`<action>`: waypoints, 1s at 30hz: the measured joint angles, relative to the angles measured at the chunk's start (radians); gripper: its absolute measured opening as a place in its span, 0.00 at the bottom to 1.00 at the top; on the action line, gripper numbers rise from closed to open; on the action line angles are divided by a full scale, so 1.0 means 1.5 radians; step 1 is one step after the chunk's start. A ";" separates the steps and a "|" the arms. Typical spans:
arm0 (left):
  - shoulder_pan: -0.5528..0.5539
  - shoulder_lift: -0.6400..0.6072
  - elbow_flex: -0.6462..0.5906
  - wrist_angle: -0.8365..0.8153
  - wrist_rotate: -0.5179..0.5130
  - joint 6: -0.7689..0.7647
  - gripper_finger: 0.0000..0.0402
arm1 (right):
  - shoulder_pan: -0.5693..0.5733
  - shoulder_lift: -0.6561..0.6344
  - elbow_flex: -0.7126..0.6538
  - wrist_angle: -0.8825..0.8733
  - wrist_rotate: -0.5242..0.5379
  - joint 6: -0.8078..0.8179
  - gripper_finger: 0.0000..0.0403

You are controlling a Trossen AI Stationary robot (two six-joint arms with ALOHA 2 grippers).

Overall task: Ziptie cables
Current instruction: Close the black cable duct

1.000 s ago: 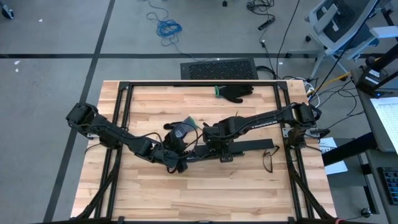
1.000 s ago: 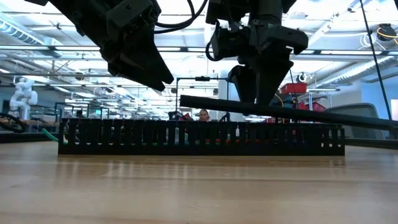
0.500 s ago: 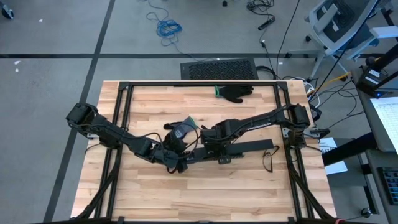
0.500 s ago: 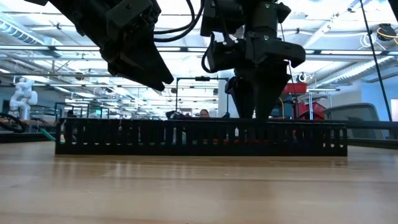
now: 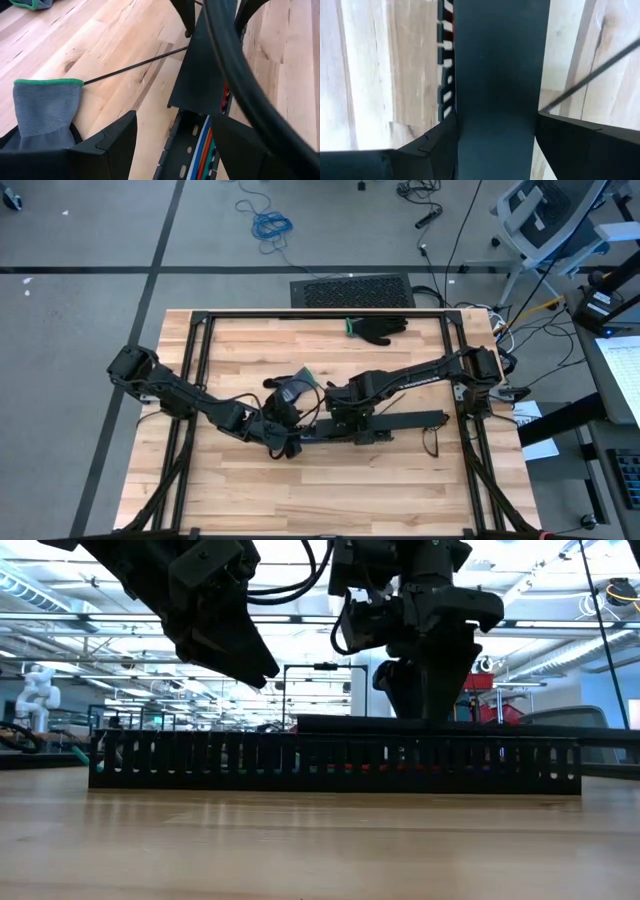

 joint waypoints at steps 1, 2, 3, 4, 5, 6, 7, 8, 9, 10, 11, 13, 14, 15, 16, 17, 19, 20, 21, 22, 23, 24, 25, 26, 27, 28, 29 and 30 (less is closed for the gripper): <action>0.000 0.000 0.000 0.000 0.000 0.000 0.61 | 0.000 0.000 0.000 -0.002 -0.002 0.005 0.58; 0.000 0.000 0.000 0.000 -0.001 0.000 0.61 | 0.000 -0.001 0.000 0.000 -0.009 0.014 0.58; 0.000 0.000 0.000 0.000 -0.001 0.000 0.61 | 0.000 -0.002 0.000 0.000 -0.020 0.024 0.58; 0.001 0.000 0.000 0.000 -0.002 0.000 0.61 | 0.000 -0.003 0.000 0.000 -0.029 0.032 0.58; 0.002 0.000 0.000 0.000 -0.003 0.001 0.61 | 0.000 -0.004 0.000 0.001 -0.032 0.038 0.58; 0.004 0.000 0.000 0.000 -0.003 0.002 0.61 | 0.000 -0.005 0.000 0.000 -0.033 0.042 0.58; 0.005 0.000 0.000 0.000 -0.003 0.002 0.61 | 0.001 -0.005 0.000 0.000 -0.034 0.046 0.58; 0.007 0.000 0.000 0.000 -0.003 0.002 0.61 | 0.002 -0.005 0.000 0.001 -0.034 0.051 0.58; 0.008 0.000 0.000 0.000 -0.003 0.002 0.61 | 0.003 -0.005 0.000 0.002 -0.034 0.054 0.58; 0.008 0.000 0.000 0.000 -0.003 0.002 0.61 | 0.004 -0.005 0.000 0.004 -0.034 0.059 0.58; 0.008 0.000 0.000 0.000 -0.004 0.002 0.61 | 0.006 -0.005 0.000 0.006 -0.034 0.062 0.58; 0.009 0.000 0.000 0.000 -0.004 0.002 0.61 | 0.010 -0.005 0.000 0.007 -0.031 0.065 0.58; 0.008 0.000 0.000 0.000 -0.004 0.002 0.61 | 0.013 -0.005 0.000 0.007 -0.031 0.067 0.58; 0.008 0.000 0.000 0.000 -0.004 0.002 0.61 | 0.016 -0.005 0.000 0.010 -0.031 0.068 0.58; 0.008 0.000 0.000 0.000 -0.004 0.002 0.61 | 0.019 -0.005 0.000 0.013 -0.030 0.067 0.58; 0.008 0.000 0.000 0.000 -0.004 0.002 0.61 | 0.021 -0.005 0.000 0.018 -0.028 0.064 0.58; 0.008 0.000 0.000 0.000 -0.004 0.000 0.61 | 0.024 -0.005 0.000 0.032 -0.020 0.063 0.58; 0.008 0.000 0.000 0.000 -0.004 -0.001 0.61 | 0.025 -0.005 0.000 0.037 -0.017 0.065 0.58; 0.008 0.000 0.000 0.000 -0.004 -0.001 0.61 | 0.025 -0.005 0.000 0.038 -0.017 0.065 0.58; 0.008 0.000 0.000 0.000 -0.004 -0.001 0.61 | 0.024 -0.005 0.000 0.038 -0.016 0.065 0.58; 0.008 0.000 0.000 0.000 -0.004 -0.001 0.61 | 0.024 -0.005 0.000 0.038 -0.011 0.065 0.58; 0.008 0.000 0.000 -0.001 -0.004 -0.001 0.61 | 0.024 -0.004 0.000 0.039 -0.006 0.065 0.58; 0.008 0.000 0.000 0.000 -0.004 -0.001 0.61 | 0.024 -0.003 0.000 0.038 -0.002 0.066 0.58; 0.008 0.000 0.000 -0.001 -0.004 -0.001 0.61 | 0.024 -0.003 0.000 0.038 0.004 0.071 0.58; 0.008 0.000 0.000 0.000 -0.004 -0.001 0.61 | 0.024 -0.003 0.000 0.038 0.007 0.074 0.58; 0.008 0.000 0.000 0.000 -0.004 -0.001 0.61 | 0.024 -0.003 0.000 0.039 0.007 0.075 0.58; 0.008 0.000 0.000 -0.001 -0.004 -0.001 0.61 | 0.024 -0.002 0.000 0.040 0.009 0.078 0.58; 0.008 0.000 0.000 -0.001 -0.004 -0.001 0.61 | 0.024 -0.002 0.000 0.042 0.012 0.082 0.58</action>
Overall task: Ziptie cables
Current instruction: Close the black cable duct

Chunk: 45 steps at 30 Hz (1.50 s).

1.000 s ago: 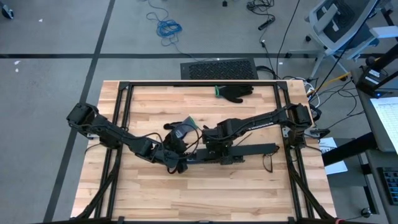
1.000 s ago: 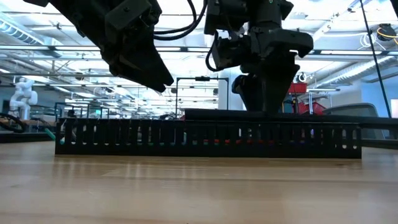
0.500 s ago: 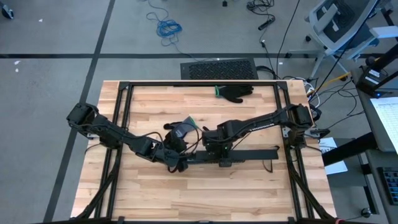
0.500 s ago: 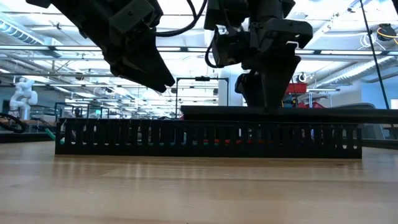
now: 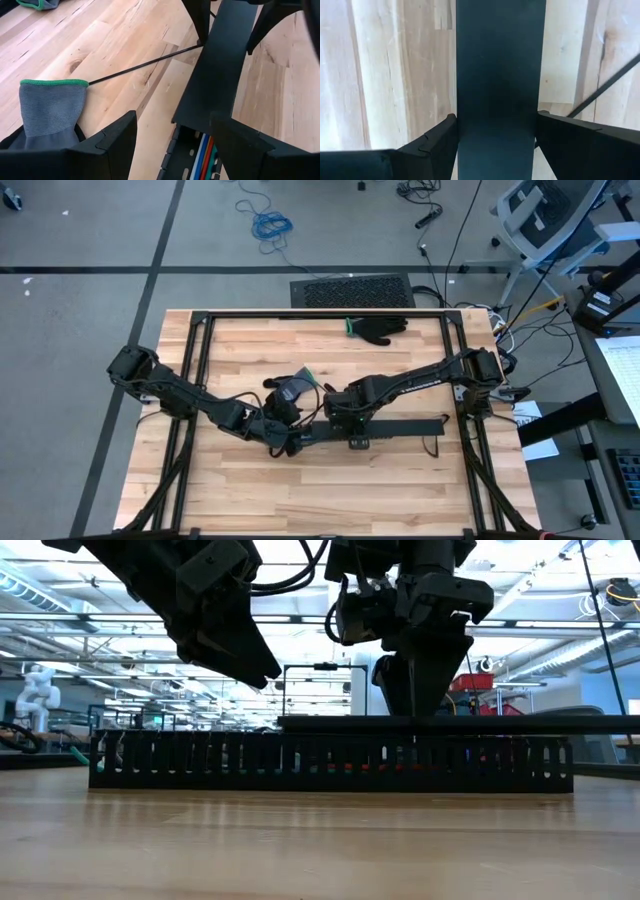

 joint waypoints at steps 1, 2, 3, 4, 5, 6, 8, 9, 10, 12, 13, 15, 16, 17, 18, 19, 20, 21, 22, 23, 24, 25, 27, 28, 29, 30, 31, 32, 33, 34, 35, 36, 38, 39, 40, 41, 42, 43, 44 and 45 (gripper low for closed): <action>0.000 0.000 0.000 0.000 0.000 0.000 0.61 | 0.000 0.000 0.000 0.000 0.001 0.003 0.58; 0.000 0.000 0.000 0.000 0.000 0.000 0.61 | 0.000 0.000 0.000 0.000 0.004 0.003 0.58; 0.000 0.000 0.000 0.000 0.000 0.000 0.61 | 0.000 0.000 0.000 0.000 0.010 0.003 0.58; 0.000 0.000 0.000 0.000 0.000 0.000 0.61 | 0.000 0.000 0.000 0.000 0.017 0.001 0.58; 0.000 0.000 0.000 0.000 0.000 0.000 0.61 | 0.000 0.001 0.000 0.002 0.026 0.000 0.58; 0.000 0.000 0.000 0.000 0.000 -0.001 0.61 | 0.000 0.001 0.000 0.003 0.032 0.000 0.58; 0.000 0.000 0.000 0.000 0.000 -0.001 0.61 | 0.000 0.001 0.000 0.004 0.035 -0.002 0.58; 0.000 0.000 0.000 0.000 0.000 -0.001 0.61 | 0.000 0.001 0.000 0.004 0.035 -0.003 0.58; 0.000 0.000 0.000 0.000 0.000 -0.001 0.61 | 0.000 0.001 0.000 0.004 0.036 -0.006 0.58; 0.000 0.000 0.000 0.000 0.000 -0.001 0.61 | 0.000 0.001 0.000 0.004 0.035 -0.010 0.58; 0.000 0.000 0.000 0.000 0.000 -0.001 0.61 | 0.000 0.001 0.000 0.004 0.034 -0.010 0.58; 0.000 0.000 0.000 0.000 0.000 -0.001 0.61 | 0.000 0.001 0.000 0.003 0.034 -0.015 0.58; 0.000 0.000 0.000 0.000 0.000 -0.001 0.61 | 0.000 0.001 0.000 0.003 0.033 -0.020 0.58; 0.000 0.000 0.000 0.000 0.000 -0.001 0.61 | 0.000 0.001 0.000 0.003 0.033 -0.023 0.58; 0.000 0.000 0.000 0.000 0.000 -0.001 0.61 | 0.000 0.001 0.000 0.003 0.032 -0.026 0.58; 0.000 0.000 0.000 0.000 0.000 -0.001 0.61 | 0.000 0.001 0.000 0.003 0.032 -0.030 0.58; 0.000 0.000 0.000 0.000 0.000 -0.001 0.61 | 0.000 0.004 0.000 0.004 0.032 -0.035 0.58; 0.000 0.000 0.000 0.000 0.000 -0.001 0.61 | 0.000 0.007 0.000 0.006 0.032 -0.038 0.58; 0.000 0.000 0.000 0.000 0.000 -0.001 0.61 | 0.000 0.009 0.000 0.005 0.032 -0.039 0.58; 0.000 0.000 0.000 0.000 0.000 -0.001 0.61 | 0.000 0.012 0.000 0.006 0.031 -0.040 0.58; 0.000 0.000 0.000 0.000 0.000 -0.001 0.61 | 0.000 0.014 0.000 0.008 0.030 -0.040 0.58; 0.000 0.000 0.000 0.000 0.000 -0.001 0.61 | 0.000 0.014 0.000 0.008 0.029 -0.040 0.58; 0.000 0.000 0.000 0.000 0.000 -0.001 0.61 | 0.000 0.014 0.000 0.009 0.029 -0.044 0.58; 0.000 0.000 0.000 0.000 0.000 -0.001 0.61 | 0.000 0.014 0.000 0.010 0.030 -0.049 0.58; 0.000 0.000 0.000 0.001 0.000 -0.001 0.61 | 0.000 0.014 0.000 0.010 0.030 -0.054 0.58; 0.000 0.000 0.000 0.001 0.000 -0.001 0.61 | 0.000 0.014 0.000 0.011 0.030 -0.058 0.58; 0.000 0.000 0.000 0.001 0.001 -0.001 0.61 | 0.000 0.014 0.000 0.011 0.030 -0.059 0.58; 0.000 0.000 0.000 0.001 0.003 -0.001 0.61 | 0.000 0.014 0.000 0.012 0.030 -0.060 0.58; 0.000 0.000 0.000 0.001 0.004 -0.001 0.61 | 0.000 0.014 0.000 0.012 0.030 -0.060 0.58; 0.000 0.000 0.000 0.002 0.004 -0.001 0.61 | 0.000 0.014 0.000 0.014 0.030 -0.060 0.58; 0.000 0.000 0.000 0.005 0.006 -0.001 0.61 | 0.000 0.014 0.000 0.017 0.030 -0.060 0.58; 0.000 0.000 0.000 0.013 0.013 -0.001 0.61 | 0.000 0.014 0.000 0.019 0.030 -0.060 0.58; 0.000 0.000 0.000 0.037 0.028 -0.001 0.61 | 0.000 0.014 0.000 0.020 0.030 -0.056 0.58; 0.000 0.000 0.000 0.049 0.034 -0.001 0.61 | -0.001 0.014 0.000 0.020 0.030 -0.054 0.58; 0.000 0.000 0.000 0.060 0.036 -0.001 0.61 | 0.000 0.014 0.000 0.020 0.030 -0.054 0.58; 0.000 0.000 0.000 0.065 0.037 -0.001 0.61 | 0.000 0.014 0.000 0.020 0.029 -0.053 0.58; 0.000 0.000 0.000 0.067 0.038 -0.001 0.61 | 0.000 0.014 0.000 0.018 0.028 -0.050 0.58; 0.000 0.000 0.000 0.067 0.038 -0.001 0.61 | 0.000 0.014 0.000 0.016 0.026 -0.044 0.58; 0.000 0.000 0.000 0.066 0.038 -0.001 0.61 | 0.000 0.013 0.000 0.011 0.023 -0.038 0.58; 0.000 0.000 0.000 0.066 0.037 -0.001 0.61 | -0.001 0.013 0.000 0.006 0.014 -0.036 0.58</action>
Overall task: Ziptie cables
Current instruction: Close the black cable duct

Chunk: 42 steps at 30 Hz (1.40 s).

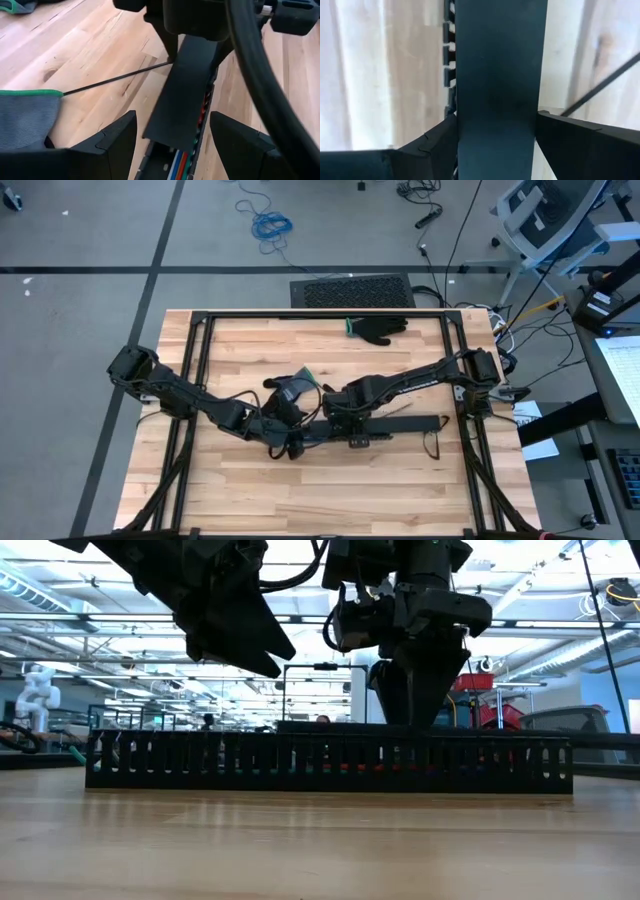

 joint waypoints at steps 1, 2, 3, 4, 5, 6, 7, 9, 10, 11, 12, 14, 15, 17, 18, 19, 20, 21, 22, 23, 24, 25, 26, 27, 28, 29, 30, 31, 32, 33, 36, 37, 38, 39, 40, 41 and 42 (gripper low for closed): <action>0.000 0.000 0.000 0.000 0.000 0.000 0.61 | 0.000 -0.001 0.000 -0.002 -0.009 0.003 0.58; 0.000 0.000 0.000 0.000 0.000 0.000 0.61 | 0.000 -0.003 0.000 -0.003 -0.018 0.009 0.58; 0.000 0.000 0.000 -0.001 0.000 0.000 0.61 | 0.000 -0.004 0.000 -0.007 -0.022 0.015 0.58; 0.000 0.000 0.000 -0.002 0.000 0.000 0.61 | 0.000 -0.005 0.000 -0.010 -0.024 0.020 0.58; 0.000 0.000 0.000 -0.003 -0.001 0.000 0.61 | 0.001 -0.009 0.000 -0.014 -0.025 0.021 0.58; 0.000 0.000 0.000 -0.005 -0.001 0.001 0.61 | 0.001 -0.011 0.000 -0.017 -0.025 0.021 0.58; 0.000 0.000 0.000 -0.009 -0.003 0.001 0.61 | 0.001 -0.012 0.000 -0.017 -0.025 0.021 0.58; 0.000 0.000 0.000 -0.017 -0.004 0.001 0.61 | 0.001 -0.017 0.000 -0.017 -0.025 0.025 0.58; 0.000 0.000 0.000 -0.021 -0.005 0.001 0.61 | 0.001 -0.021 0.000 -0.017 -0.025 0.029 0.58; 0.000 0.000 0.000 -0.023 -0.005 0.001 0.61 | 0.001 -0.025 0.000 -0.017 -0.025 0.033 0.58; 0.000 0.000 0.000 -0.024 -0.006 0.001 0.61 | 0.001 -0.029 0.000 -0.017 -0.025 0.040 0.58; 0.000 0.000 0.000 -0.025 -0.007 0.001 0.61 | 0.001 -0.035 0.000 -0.020 -0.033 0.053 0.58; 0.000 0.000 0.000 -0.026 -0.007 0.001 0.61 | 0.001 -0.036 0.000 -0.022 -0.038 0.057 0.58; 0.000 0.000 0.000 -0.026 -0.008 0.001 0.61 | 0.005 -0.036 0.000 -0.035 -0.038 0.060 0.58; 0.000 0.000 0.000 -0.026 -0.008 0.001 0.61 | 0.009 -0.036 0.000 -0.043 -0.038 0.061 0.58; 0.000 0.000 0.000 -0.026 -0.008 0.001 0.61 | 0.013 -0.036 0.000 -0.049 -0.038 0.061 0.58; 0.000 0.000 0.000 -0.026 -0.008 0.001 0.61 | 0.017 -0.036 0.000 -0.050 -0.038 0.061 0.58; 0.000 0.000 0.000 -0.026 -0.008 0.001 0.61 | 0.020 -0.036 0.000 -0.049 -0.038 0.061 0.58; 0.000 0.000 0.000 -0.026 -0.008 0.001 0.61 | 0.024 -0.036 0.000 -0.051 -0.037 0.060 0.58; 0.000 0.000 0.000 -0.026 -0.008 0.001 0.61 | 0.027 -0.036 0.000 -0.055 -0.038 0.063 0.58; 0.000 0.000 0.000 -0.026 -0.008 0.001 0.61 | 0.029 -0.036 0.000 -0.060 -0.037 0.068 0.58; 0.000 0.000 0.000 -0.026 -0.008 0.001 0.61 | 0.030 -0.036 0.000 -0.066 -0.037 0.073 0.58; 0.000 0.000 0.000 -0.027 -0.008 0.001 0.61 | 0.032 -0.035 0.000 -0.066 -0.036 0.075 0.58; 0.000 0.000 0.000 -0.027 -0.008 0.001 0.61 | 0.032 -0.034 0.000 -0.062 -0.035 0.079 0.58; 0.000 0.000 0.000 -0.027 -0.008 0.001 0.61 | 0.032 -0.034 0.000 -0.059 -0.034 0.084 0.58; 0.000 0.000 0.000 -0.030 -0.008 0.001 0.61 | 0.031 -0.034 0.000 -0.056 -0.033 0.087 0.58; 0.000 0.000 0.000 -0.032 -0.011 0.001 0.61 | 0.031 -0.034 0.000 -0.051 -0.033 0.087 0.58; 0.000 0.000 0.000 -0.032 -0.014 0.001 0.61 | 0.031 -0.034 0.000 -0.046 -0.031 0.087 0.58; 0.000 0.000 0.000 -0.032 -0.016 0.001 0.61 | 0.031 -0.034 0.000 -0.044 -0.024 0.087 0.58; 0.000 0.000 0.000 -0.032 -0.016 0.001 0.61 | 0.031 -0.034 0.000 -0.044 -0.019 0.086 0.58; 0.000 0.000 0.000 -0.032 -0.017 0.001 0.61 | 0.031 -0.030 0.000 -0.042 -0.017 0.074 0.58; 0.000 0.000 0.000 -0.032 -0.018 0.001 0.61 | 0.031 -0.027 0.000 -0.042 -0.008 0.069 0.58; 0.000 0.000 0.000 -0.032 -0.018 0.001 0.61 | 0.031 -0.023 0.000 -0.044 -0.001 0.062 0.58; 0.000 0.000 0.000 -0.032 -0.019 0.001 0.61 | 0.031 -0.018 0.000 -0.043 0.000 0.056 0.58; 0.000 0.000 0.000 -0.032 -0.021 0.001 0.61 | 0.031 -0.014 0.000 -0.042 -0.001 0.053 0.58; 0.000 0.000 0.000 -0.032 -0.022 0.001 0.61 | 0.031 -0.009 0.000 -0.043 -0.001 0.051 0.58; 0.000 0.000 0.000 -0.032 -0.022 0.001 0.61 | 0.031 -0.005 0.000 -0.043 -0.002 0.050 0.58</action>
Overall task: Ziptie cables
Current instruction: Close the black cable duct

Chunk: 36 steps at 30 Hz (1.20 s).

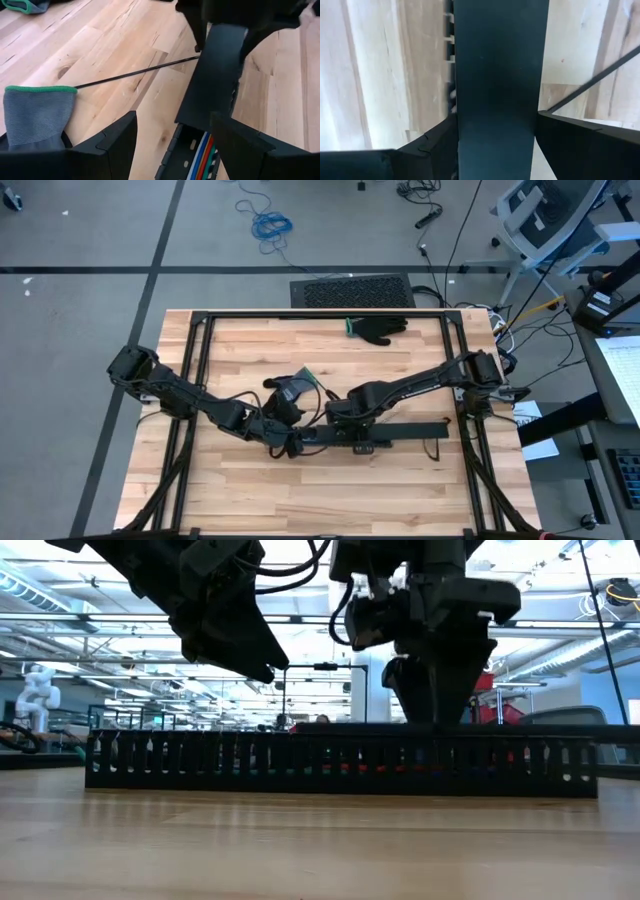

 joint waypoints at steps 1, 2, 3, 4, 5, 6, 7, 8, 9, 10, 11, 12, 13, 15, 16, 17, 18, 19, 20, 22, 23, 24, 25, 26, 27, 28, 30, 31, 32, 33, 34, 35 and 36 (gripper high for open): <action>0.000 0.000 0.000 0.000 0.000 0.000 0.61 | -0.001 0.003 0.000 0.000 -0.002 -0.002 0.58; 0.000 0.000 0.000 0.000 0.000 0.000 0.61 | -0.001 0.004 0.000 0.002 -0.001 -0.003 0.58; 0.000 0.000 0.000 0.000 0.000 0.000 0.61 | 0.000 0.006 0.000 0.008 -0.001 -0.004 0.58; 0.000 0.000 0.000 0.001 0.000 0.000 0.61 | 0.000 0.008 0.000 0.011 -0.001 -0.004 0.58; 0.000 0.000 0.000 0.001 -0.001 0.000 0.61 | 0.000 0.008 0.000 0.011 0.001 -0.002 0.58; 0.000 0.000 0.000 0.001 -0.001 0.000 0.61 | 0.000 0.008 0.000 0.011 0.002 -0.001 0.58; 0.000 0.000 0.000 0.001 -0.001 0.000 0.61 | 0.000 0.008 0.000 0.012 0.002 -0.002 0.58; 0.000 0.000 0.000 0.001 -0.001 0.000 0.61 | 0.000 0.008 0.000 0.013 0.003 -0.001 0.58; 0.000 0.000 0.000 0.001 -0.001 0.000 0.61 | 0.000 0.008 0.000 0.014 0.002 0.001 0.58; 0.000 0.000 0.000 0.001 -0.001 0.000 0.61 | -0.001 0.008 0.000 0.014 -0.001 0.006 0.58; 0.000 0.000 0.000 0.001 -0.001 0.000 0.61 | -0.002 0.008 0.000 0.013 -0.003 0.014 0.58; 0.000 0.000 0.000 0.001 -0.003 0.000 0.61 | -0.002 0.008 0.000 0.010 -0.006 0.020 0.58; 0.000 0.000 0.000 0.001 -0.007 0.000 0.61 | -0.002 0.008 0.000 0.005 -0.010 0.026 0.58; 0.000 0.000 0.000 0.001 -0.013 0.000 0.61 | -0.002 0.008 0.000 -0.001 -0.020 0.039 0.58; 0.000 0.000 0.000 0.001 -0.015 0.000 0.61 | -0.002 0.008 0.000 -0.001 -0.021 0.048 0.58; 0.000 0.000 0.000 0.001 -0.016 0.000 0.61 | -0.002 0.006 0.000 -0.001 -0.023 0.054 0.58; 0.000 0.000 0.000 0.001 -0.017 0.000 0.61 | -0.002 0.004 0.000 -0.002 -0.023 0.055 0.58; 0.000 0.000 0.000 0.001 -0.017 0.001 0.61 | -0.002 0.001 0.000 0.000 -0.023 0.056 0.58; 0.000 0.000 0.000 0.000 -0.017 0.004 0.61 | -0.002 -0.002 0.000 0.002 -0.020 0.061 0.58; 0.000 0.000 0.000 -0.008 -0.017 0.004 0.61 | -0.002 -0.009 0.000 0.003 -0.015 0.070 0.58; 0.000 0.000 0.000 -0.013 -0.018 0.004 0.61 | -0.004 -0.012 0.000 0.007 -0.012 0.071 0.58; 0.000 0.000 0.000 -0.020 -0.019 0.004 0.61 | -0.005 -0.016 0.000 0.011 -0.004 0.072 0.58; 0.000 0.000 0.000 -0.027 -0.021 0.004 0.61 | -0.007 -0.021 0.000 0.012 0.003 0.074 0.58; 0.000 0.000 0.000 -0.032 -0.021 0.004 0.61 | -0.010 -0.025 0.000 0.012 0.004 0.074 0.58; 0.000 0.000 0.000 -0.037 -0.021 0.004 0.61 | -0.011 -0.029 0.002 0.010 0.005 0.077 0.58; 0.000 0.000 0.000 -0.040 -0.021 0.004 0.61 | -0.013 -0.031 0.008 -0.002 0.010 0.078 0.58; 0.000 0.000 0.000 -0.041 -0.021 0.004 0.61 | -0.014 -0.034 0.026 -0.038 0.022 0.070 0.58; 0.000 0.000 0.000 -0.040 -0.021 0.004 0.61 | -0.014 -0.036 0.036 -0.058 0.025 0.068 0.58; 0.000 0.000 0.000 -0.041 -0.021 0.004 0.61 | -0.014 -0.037 0.047 -0.073 0.028 0.067 0.58; 0.000 0.000 0.000 -0.041 -0.021 0.004 0.61 | -0.014 -0.038 0.059 -0.086 0.030 0.066 0.58; 0.000 0.000 0.000 -0.041 -0.021 0.005 0.61 | -0.012 -0.038 0.069 -0.100 0.030 0.062 0.58; 0.000 0.000 0.000 -0.040 -0.021 0.005 0.61 | -0.009 -0.038 0.077 -0.116 0.030 0.060 0.58; 0.000 0.000 0.000 -0.041 -0.021 0.005 0.61 | -0.006 -0.038 0.082 -0.128 0.029 0.060 0.58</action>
